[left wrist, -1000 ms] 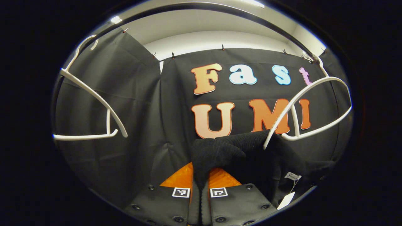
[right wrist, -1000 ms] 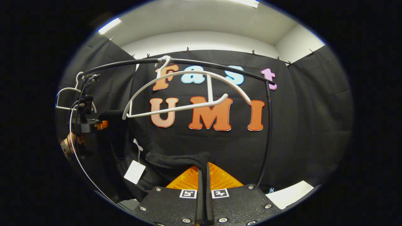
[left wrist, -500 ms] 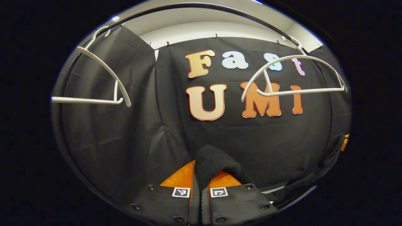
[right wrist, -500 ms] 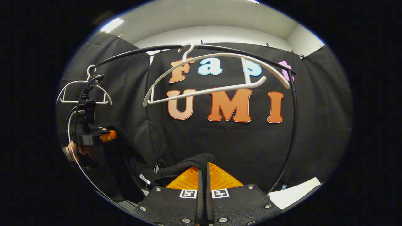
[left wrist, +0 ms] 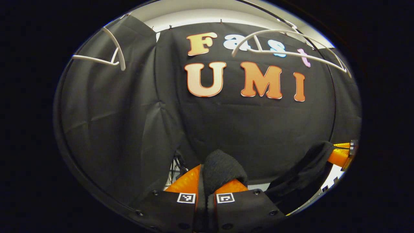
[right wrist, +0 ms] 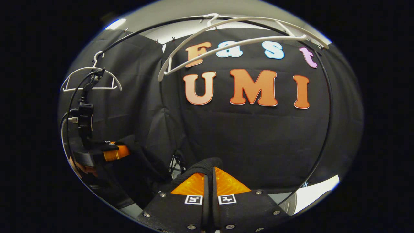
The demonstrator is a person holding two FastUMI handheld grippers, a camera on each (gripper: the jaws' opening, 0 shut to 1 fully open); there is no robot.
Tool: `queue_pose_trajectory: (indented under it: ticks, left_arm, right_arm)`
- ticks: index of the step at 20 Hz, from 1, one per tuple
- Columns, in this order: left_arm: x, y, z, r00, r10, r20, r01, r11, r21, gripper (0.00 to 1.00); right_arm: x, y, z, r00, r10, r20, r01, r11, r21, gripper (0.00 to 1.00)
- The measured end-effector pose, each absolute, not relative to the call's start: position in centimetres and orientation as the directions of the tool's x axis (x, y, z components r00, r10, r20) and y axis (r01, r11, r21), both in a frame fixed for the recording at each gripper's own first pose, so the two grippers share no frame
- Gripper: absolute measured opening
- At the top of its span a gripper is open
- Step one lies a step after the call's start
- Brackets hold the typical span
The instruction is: Grasp the clothes on the hanger with both hands and then place them into the laundry hamper below.
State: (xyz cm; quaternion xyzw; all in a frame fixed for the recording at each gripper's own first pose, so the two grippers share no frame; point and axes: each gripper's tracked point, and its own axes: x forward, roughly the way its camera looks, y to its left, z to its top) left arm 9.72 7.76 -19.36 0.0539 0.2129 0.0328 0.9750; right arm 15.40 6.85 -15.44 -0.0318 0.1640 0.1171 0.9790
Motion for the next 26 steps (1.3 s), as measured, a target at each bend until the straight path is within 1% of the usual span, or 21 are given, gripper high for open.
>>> queue_pose_trajectory:
  ticks: [4, 8, 13, 16, 19, 20, 21, 22, 23, 24, 25, 26]
  left_arm:
    - [6.9, 7.5, -24.9, 0.857, 0.102, -0.505, -0.043, 0.991, 0.128, 0.10]
    - [4.8, 6.3, -30.2, 0.800, 0.084, -0.594, -0.002, 0.991, 0.137, 0.10]
    - [3.4, 6.2, -34.5, 0.724, 0.096, -0.683, -0.002, 0.990, 0.138, 0.10]
    - [2.3, 7.0, -37.8, 0.654, 0.111, -0.748, -0.007, 0.990, 0.141, 0.10]
    - [1.0, 7.1, -40.9, 0.569, 0.088, -0.818, -0.009, 0.995, 0.101, 0.10]
    - [0.1, 7.0, -41.9, 0.541, 0.075, -0.838, -0.008, 0.996, 0.084, 0.10]
    - [-0.7, 7.2, -42.6, 0.518, 0.076, -0.852, -0.010, 0.997, 0.083, 0.10]
    - [-1.5, 7.7, -43.2, 0.502, 0.090, -0.860, -0.009, 0.995, 0.099, 0.17]
    - [-2.2, 8.4, -43.7, 0.477, 0.115, -0.872, -0.002, 0.992, 0.130, 0.18]
    - [-3.0, 8.8, -44.2, 0.454, 0.130, -0.882, -0.002, 0.990, 0.144, 0.24]
    - [-3.1, 8.7, -44.8, 0.438, 0.129, -0.890, -0.007, 0.990, 0.140, 0.42]
    - [-3.9, 8.7, -45.4, 0.419, 0.131, -0.898, -0.022, 0.991, 0.135, 0.61]
  right_arm:
    - [15.5, 8.1, -21.3, 0.864, 0.244, -0.440, -0.250, 0.967, 0.045, 0.04]
    - [16.1, 8.2, -27.4, 0.808, 0.232, -0.541, -0.247, 0.968, 0.045, 0.04]
    - [15.5, 7.4, -32.8, 0.744, 0.227, -0.629, -0.245, 0.968, 0.060, 0.05]
    - [15.3, 7.9, -35.4, 0.704, 0.235, -0.670, -0.243, 0.966, 0.083, 0.06]
    - [14.1, 7.8, -39.1, 0.643, 0.222, -0.733, -0.226, 0.970, 0.096, 0.07]
    - [13.6, 7.6, -40.2, 0.630, 0.211, -0.747, -0.215, 0.972, 0.093, 0.08]
    - [13.3, 7.1, -41.0, 0.621, 0.200, -0.758, -0.211, 0.974, 0.084, 0.13]
    - [12.7, 6.9, -41.8, 0.610, 0.189, -0.770, -0.211, 0.975, 0.073, 0.14]
    - [11.9, 7.0, -42.5, 0.589, 0.197, -0.784, -0.222, 0.972, 0.077, 0.19]
    - [11.1, 7.0, -42.9, 0.575, 0.200, -0.794, -0.225, 0.971, 0.081, 0.14]
    - [10.4, 7.0, -43.5, 0.564, 0.200, -0.801, -0.224, 0.971, 0.084, 0.29]
    - [9.6, 6.9, -44.0, 0.550, 0.198, -0.812, -0.221, 0.971, 0.087, 0.28]
